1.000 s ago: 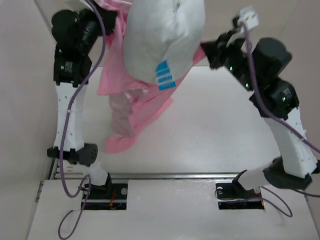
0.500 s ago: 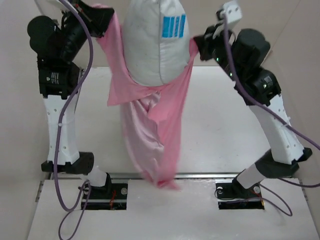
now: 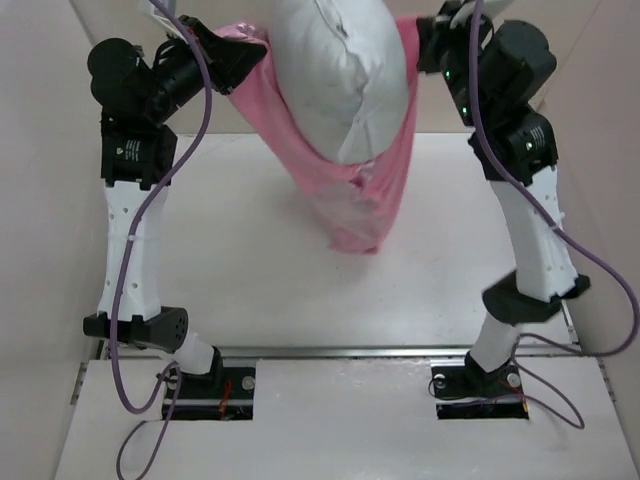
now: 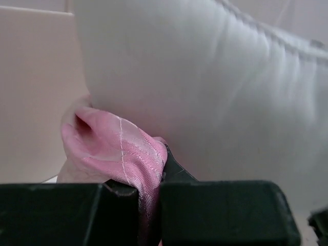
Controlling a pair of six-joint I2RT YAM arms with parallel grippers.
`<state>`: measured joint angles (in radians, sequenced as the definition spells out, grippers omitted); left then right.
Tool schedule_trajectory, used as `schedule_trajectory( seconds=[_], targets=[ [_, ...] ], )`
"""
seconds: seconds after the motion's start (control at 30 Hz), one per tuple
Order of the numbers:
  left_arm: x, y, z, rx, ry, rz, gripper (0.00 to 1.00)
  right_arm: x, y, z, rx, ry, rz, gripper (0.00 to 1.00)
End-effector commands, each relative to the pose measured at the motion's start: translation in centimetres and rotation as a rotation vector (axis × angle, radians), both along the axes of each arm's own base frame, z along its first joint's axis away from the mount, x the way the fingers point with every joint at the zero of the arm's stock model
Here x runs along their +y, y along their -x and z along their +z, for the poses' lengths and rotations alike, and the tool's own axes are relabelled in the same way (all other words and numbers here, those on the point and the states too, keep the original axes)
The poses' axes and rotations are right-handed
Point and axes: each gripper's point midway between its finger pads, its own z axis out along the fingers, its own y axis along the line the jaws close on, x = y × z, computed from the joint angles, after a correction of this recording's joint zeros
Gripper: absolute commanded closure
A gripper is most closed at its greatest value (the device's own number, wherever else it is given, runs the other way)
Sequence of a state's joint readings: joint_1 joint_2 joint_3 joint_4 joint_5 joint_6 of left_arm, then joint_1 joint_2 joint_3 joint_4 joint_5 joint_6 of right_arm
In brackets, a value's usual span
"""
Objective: Put the pillow into the pillowcase
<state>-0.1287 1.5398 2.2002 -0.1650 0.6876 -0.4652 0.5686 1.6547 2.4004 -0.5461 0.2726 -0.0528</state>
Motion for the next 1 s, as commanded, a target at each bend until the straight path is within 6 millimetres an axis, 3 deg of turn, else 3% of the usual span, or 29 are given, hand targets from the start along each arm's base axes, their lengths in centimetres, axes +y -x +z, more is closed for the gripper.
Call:
schedule_trajectory(
  seconds=[0.0, 0.03, 0.07, 0.1, 0.13, 0.17, 0.2, 0.23, 0.27, 0.3, 0.33, 0.37, 0.4, 0.43, 0.47, 0.5, 0.53, 0.57, 0.6, 0.63, 0.67, 0.7, 0.77, 0.8, 0.83, 0.87, 0.9, 0.93, 0.97],
  targets=[
    [-2.3, 9.4, 4.8, -0.277, -0.001, -0.226, 1.0, -6.9, -0.2, 7.3, -0.185, -0.148, -0.294, 1.0],
    [-1.6, 9.5, 5.6, -0.304, 0.017, -0.166, 1.0, -3.8, 0.8, 7.7, -0.202, -0.096, -0.123, 1.0],
    [-0.3, 9.1, 6.8, -0.36, 0.013, -0.045, 1.0, -1.0, 0.4, 5.5, -0.145, -0.02, -0.024, 1.0],
    [1.4, 7.5, 7.0, -0.308, 0.04, 0.088, 1.0, -0.3, 3.5, 5.8, -0.145, 0.01, 0.067, 1.0],
    [4.9, 4.5, 8.0, -0.274, 0.12, 0.317, 1.0, 2.4, 5.9, 5.7, -0.165, 0.03, 0.19, 1.0],
    [7.6, 1.4, 7.6, -0.224, 0.115, 0.429, 1.0, 4.3, 9.3, 4.8, -0.226, 0.055, 0.356, 1.0],
    [8.8, 0.6, 8.6, -0.237, 0.141, 0.466, 1.0, 5.1, 10.8, 2.3, -0.191, 0.093, 0.434, 1.0],
    [9.2, -0.9, 7.0, -0.158, 0.118, 0.46, 1.0, 4.7, 12.2, 4.4, -0.301, 0.048, 0.455, 1.0],
    [9.3, -1.5, 6.7, -0.133, 0.113, 0.435, 1.0, 2.4, 11.3, 5.1, -0.309, -0.006, 0.323, 1.0],
    [9.0, -1.8, 6.2, -0.108, 0.103, 0.393, 1.0, -0.7, 10.9, 7.4, -0.339, -0.09, 0.172, 1.0],
    [7.7, -1.3, 5.7, -0.11, 0.082, 0.314, 1.0, -1.8, 7.0, 7.3, -0.308, -0.122, 0.008, 1.0],
    [4.5, 0.9, 4.9, -0.118, 0.037, 0.122, 1.0, -4.4, 4.5, 8.0, -0.294, -0.166, -0.153, 1.0],
    [2.4, 0.2, 1.5, -0.052, 0.019, 0.014, 1.0, -13.9, 7.4, 13.8, -0.4, -0.365, -0.452, 1.0],
    [0.8, 2.4, 1.7, -0.102, 0.009, -0.073, 1.0, -12.2, 0.1, 10.3, -0.324, -0.301, -0.55, 1.0],
    [-0.9, 6.7, 4.0, -0.211, 0.027, -0.13, 1.0, -13.1, -0.3, 9.1, -0.279, -0.207, -0.613, 1.0],
    [-0.9, 7.3, 4.6, -0.267, 0.011, -0.087, 1.0, -13.5, 1.9, 9.8, -0.291, -0.24, -0.629, 1.0],
    [-0.4, 7.3, 5.8, -0.294, 0.027, -0.018, 1.0, -9.8, -1.6, 6.0, -0.167, -0.091, -0.575, 1.0],
    [0.2, 6.0, 6.0, -0.264, 0.05, 0.057, 1.0, -9.7, 2.7, 7.7, -0.179, -0.109, -0.452, 1.0],
    [1.7, 3.9, 6.5, -0.242, 0.088, 0.173, 1.0, -6.7, 3.6, 7.4, -0.197, -0.075, -0.291, 1.0],
    [3.0, 4.7, 9.4, -0.298, 0.118, 0.22, 1.0, 2.3, 3.2, 1.1, -0.153, 0.098, 0.107, 1.0],
    [3.2, -0.4, 7.8, -0.212, 0.124, 0.259, 1.0, 1.6, 9.2, 4.1, -0.276, 0.07, 0.268, 1.0],
    [5.1, -2.0, 6.7, -0.142, 0.109, 0.271, 1.0, 2.2, 11.1, 4.9, -0.325, 0.038, 0.351, 1.0],
    [3.9, -0.5, 6.9, -0.093, 0.13, 0.051, 1.0, -2.2, 9.6, 6.8, -0.35, -0.088, 0.122, 1.0],
    [2.9, 2.5, 8.6, -0.216, 0.107, -0.077, 1.0, -3.2, 6.1, 6.5, -0.316, -0.132, -0.026, 1.0],
    [1.3, 5.3, 7.6, -0.24, 0.043, -0.229, 1.0, -5.2, 3.4, 6.0, -0.264, -0.138, -0.192, 1.0],
    [1.2, 3.6, 5.2, -0.177, 0.074, -0.248, 1.0, -11.9, 5.0, 10.3, -0.308, -0.266, -0.438, 1.0],
    [1.7, 4.8, 6.5, -0.272, 0.072, -0.193, 1.0, -9.7, -1.1, 6.8, -0.207, -0.178, -0.503, 1.0],
    [3.8, 4.2, 7.9, -0.255, 0.146, -0.009, 1.0, -9.3, -1.8, 4.5, -0.107, -0.08, -0.504, 1.0],
    [4.5, 3.7, 8.2, -0.26, 0.142, 0.072, 1.0, -7.8, -1.7, 4.8, -0.117, -0.051, -0.401, 1.0]
  ],
)
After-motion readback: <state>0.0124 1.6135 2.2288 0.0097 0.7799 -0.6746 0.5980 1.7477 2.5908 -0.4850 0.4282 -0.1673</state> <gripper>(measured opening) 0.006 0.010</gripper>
